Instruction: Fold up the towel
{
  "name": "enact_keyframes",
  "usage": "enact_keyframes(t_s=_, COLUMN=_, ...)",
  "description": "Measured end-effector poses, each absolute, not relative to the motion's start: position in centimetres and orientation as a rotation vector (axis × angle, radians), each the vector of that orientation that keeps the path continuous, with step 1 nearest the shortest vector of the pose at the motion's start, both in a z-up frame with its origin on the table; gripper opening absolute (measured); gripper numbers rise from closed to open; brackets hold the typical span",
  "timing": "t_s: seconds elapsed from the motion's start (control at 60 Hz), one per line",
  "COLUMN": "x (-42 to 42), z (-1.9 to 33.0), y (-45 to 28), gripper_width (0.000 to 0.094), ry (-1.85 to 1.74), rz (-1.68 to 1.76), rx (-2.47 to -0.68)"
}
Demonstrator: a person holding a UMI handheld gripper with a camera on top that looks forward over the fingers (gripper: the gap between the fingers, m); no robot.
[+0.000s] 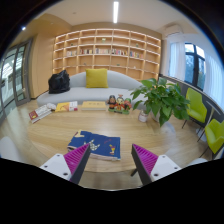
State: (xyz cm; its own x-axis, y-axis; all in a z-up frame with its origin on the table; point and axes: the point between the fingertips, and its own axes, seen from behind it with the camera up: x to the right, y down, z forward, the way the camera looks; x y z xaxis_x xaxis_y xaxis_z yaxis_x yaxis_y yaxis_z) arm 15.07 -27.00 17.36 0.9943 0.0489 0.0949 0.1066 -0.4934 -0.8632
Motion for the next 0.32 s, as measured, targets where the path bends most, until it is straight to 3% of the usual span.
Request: enact_keyframes(t_s=0.317, x=14.9, z=17.9, y=-29.9, gripper_width=0.0856, ry=-0.125, rz=-0.055, rx=-2.089)
